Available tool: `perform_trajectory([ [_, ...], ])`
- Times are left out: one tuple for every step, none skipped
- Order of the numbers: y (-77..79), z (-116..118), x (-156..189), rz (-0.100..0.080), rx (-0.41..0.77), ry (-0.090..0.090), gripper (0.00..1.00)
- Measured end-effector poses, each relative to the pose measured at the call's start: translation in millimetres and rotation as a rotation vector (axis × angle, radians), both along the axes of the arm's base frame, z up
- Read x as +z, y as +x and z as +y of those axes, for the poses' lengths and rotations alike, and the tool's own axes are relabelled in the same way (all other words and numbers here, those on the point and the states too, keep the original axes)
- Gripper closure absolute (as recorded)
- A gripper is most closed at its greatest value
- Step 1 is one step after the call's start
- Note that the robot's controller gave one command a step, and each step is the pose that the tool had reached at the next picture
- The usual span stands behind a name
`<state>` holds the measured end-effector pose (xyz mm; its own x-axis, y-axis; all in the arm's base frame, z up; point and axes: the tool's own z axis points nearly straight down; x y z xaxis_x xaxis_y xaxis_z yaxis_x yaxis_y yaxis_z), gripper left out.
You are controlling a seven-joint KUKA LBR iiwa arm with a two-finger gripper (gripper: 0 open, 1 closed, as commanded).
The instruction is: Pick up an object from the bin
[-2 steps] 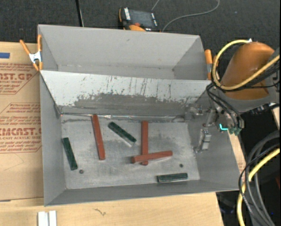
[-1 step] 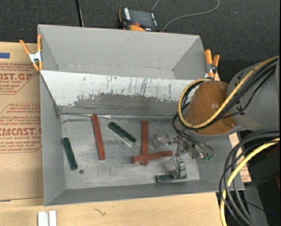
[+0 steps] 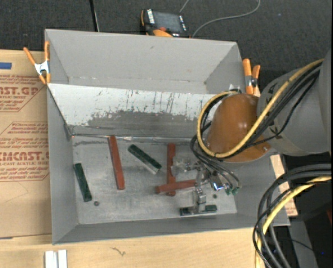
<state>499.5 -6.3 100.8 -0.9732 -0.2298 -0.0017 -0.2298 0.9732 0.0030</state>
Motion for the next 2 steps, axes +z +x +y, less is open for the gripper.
perform_trajectory([
  [-8.0,-18,-2,0.002,0.105,-0.003,0.00],
  [-14.1,-24,-30,-0.016,0.098,-0.002,0.00],
])
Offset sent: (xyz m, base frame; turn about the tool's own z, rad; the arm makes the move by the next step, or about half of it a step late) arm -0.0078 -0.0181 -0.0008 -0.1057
